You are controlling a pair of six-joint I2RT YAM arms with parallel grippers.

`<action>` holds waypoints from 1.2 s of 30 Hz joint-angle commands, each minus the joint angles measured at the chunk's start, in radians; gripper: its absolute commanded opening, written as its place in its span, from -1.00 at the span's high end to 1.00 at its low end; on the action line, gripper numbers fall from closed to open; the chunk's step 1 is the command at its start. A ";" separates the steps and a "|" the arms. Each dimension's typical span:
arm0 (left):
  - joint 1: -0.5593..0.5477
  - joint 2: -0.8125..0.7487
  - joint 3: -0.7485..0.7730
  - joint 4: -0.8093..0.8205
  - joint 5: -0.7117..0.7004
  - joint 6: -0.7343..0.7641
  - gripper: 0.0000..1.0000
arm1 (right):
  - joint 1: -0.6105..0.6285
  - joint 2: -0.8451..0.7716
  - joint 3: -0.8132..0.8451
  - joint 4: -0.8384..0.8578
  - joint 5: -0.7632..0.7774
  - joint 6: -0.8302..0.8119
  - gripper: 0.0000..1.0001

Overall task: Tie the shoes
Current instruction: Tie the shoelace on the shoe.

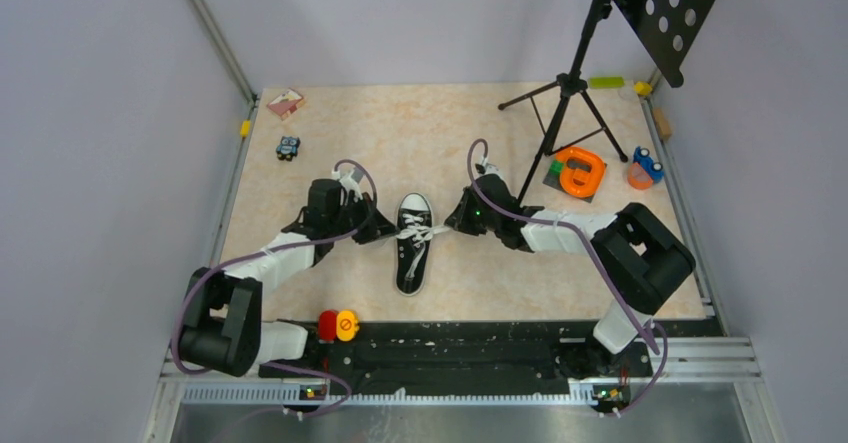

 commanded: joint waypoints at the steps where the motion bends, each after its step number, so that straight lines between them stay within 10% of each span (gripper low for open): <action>1: 0.008 -0.019 -0.009 0.006 -0.001 0.014 1.00 | -0.004 -0.031 0.008 0.041 0.006 0.005 1.00; 36: 0.006 -0.085 -0.067 0.008 0.077 0.029 1.00 | 0.028 0.025 0.081 0.073 -0.140 -0.063 1.00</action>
